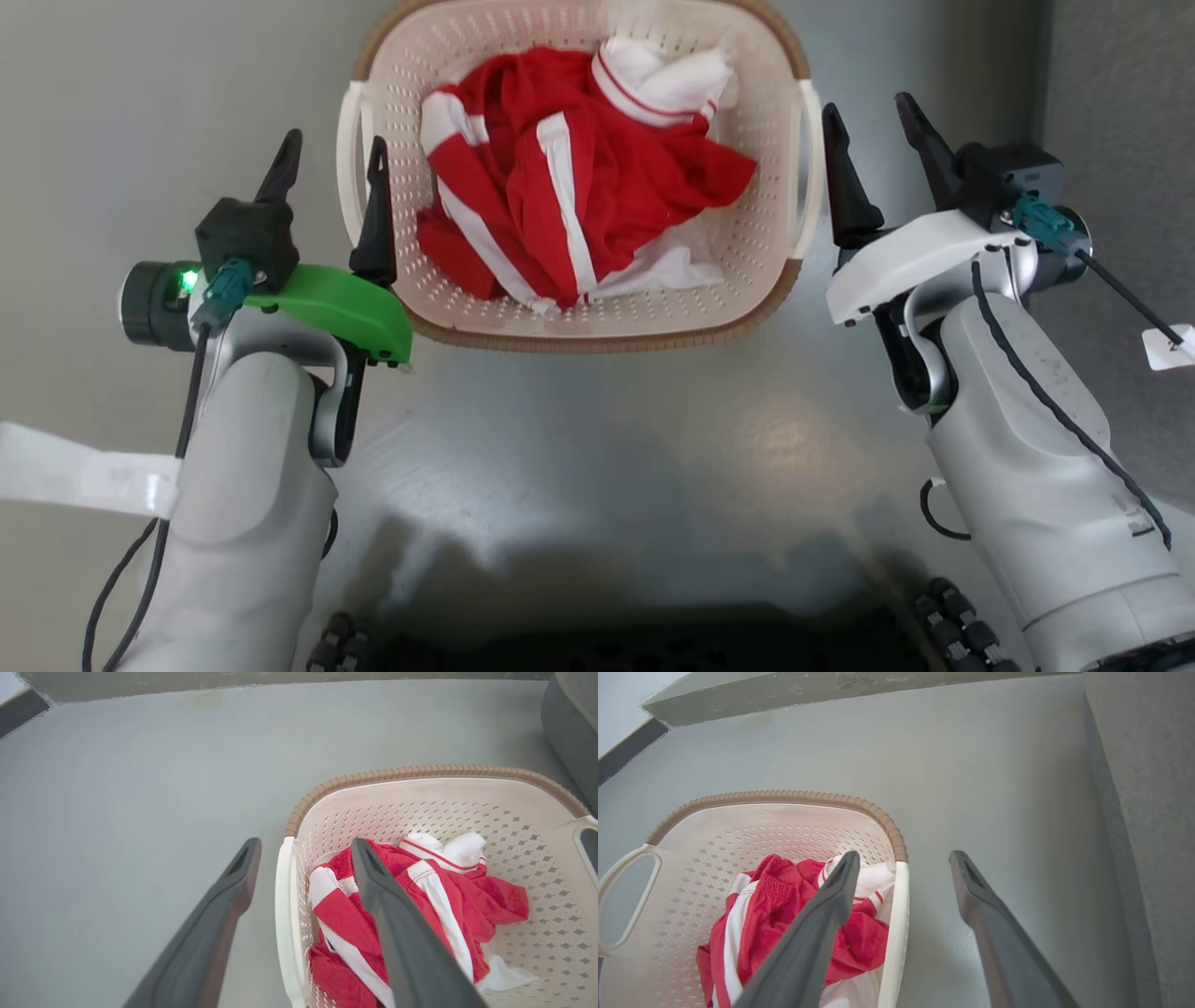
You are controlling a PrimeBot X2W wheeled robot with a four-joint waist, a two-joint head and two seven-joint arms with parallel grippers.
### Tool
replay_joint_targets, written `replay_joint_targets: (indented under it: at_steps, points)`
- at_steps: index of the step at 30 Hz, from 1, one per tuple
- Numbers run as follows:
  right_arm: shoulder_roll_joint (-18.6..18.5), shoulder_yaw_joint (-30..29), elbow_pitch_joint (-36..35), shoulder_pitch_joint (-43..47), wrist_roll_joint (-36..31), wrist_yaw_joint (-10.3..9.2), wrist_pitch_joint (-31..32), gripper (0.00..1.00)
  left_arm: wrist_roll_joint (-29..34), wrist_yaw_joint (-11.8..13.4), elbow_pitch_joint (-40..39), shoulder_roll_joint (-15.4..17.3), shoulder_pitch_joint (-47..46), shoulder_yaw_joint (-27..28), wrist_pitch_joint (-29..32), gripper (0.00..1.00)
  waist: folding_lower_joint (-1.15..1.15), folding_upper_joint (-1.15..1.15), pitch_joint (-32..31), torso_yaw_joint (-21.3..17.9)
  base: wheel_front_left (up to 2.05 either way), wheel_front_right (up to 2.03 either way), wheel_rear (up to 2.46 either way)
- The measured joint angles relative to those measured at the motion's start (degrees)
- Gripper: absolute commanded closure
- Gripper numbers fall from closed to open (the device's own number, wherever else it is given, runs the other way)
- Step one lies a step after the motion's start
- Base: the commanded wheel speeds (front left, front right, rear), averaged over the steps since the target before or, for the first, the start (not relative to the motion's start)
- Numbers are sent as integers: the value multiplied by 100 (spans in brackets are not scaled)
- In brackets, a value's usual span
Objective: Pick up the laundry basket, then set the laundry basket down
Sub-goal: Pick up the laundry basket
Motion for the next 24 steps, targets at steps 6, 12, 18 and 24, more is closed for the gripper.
replay_joint_targets:
  at_steps: [6,12,18,24]
  points:
    - [-2,111,245,-140,112,47,0,0,-30,-55,380,-30,-115,-86,0,0,0,0,265,34,0,0,0]
    - [-4,229,422,-281,257,49,0,0,-52,-59,713,-36,-249,-82,0,0,0,0,387,57,0,0,0]
    - [-8,366,510,-479,355,49,0,0,-149,-59,937,-43,-411,-41,-1,0,0,0,529,47,0,0,0]
    - [-12,485,575,-590,419,48,0,0,-162,-59,1131,-56,-626,-21,-1,0,0,0,679,41,0,0,0]
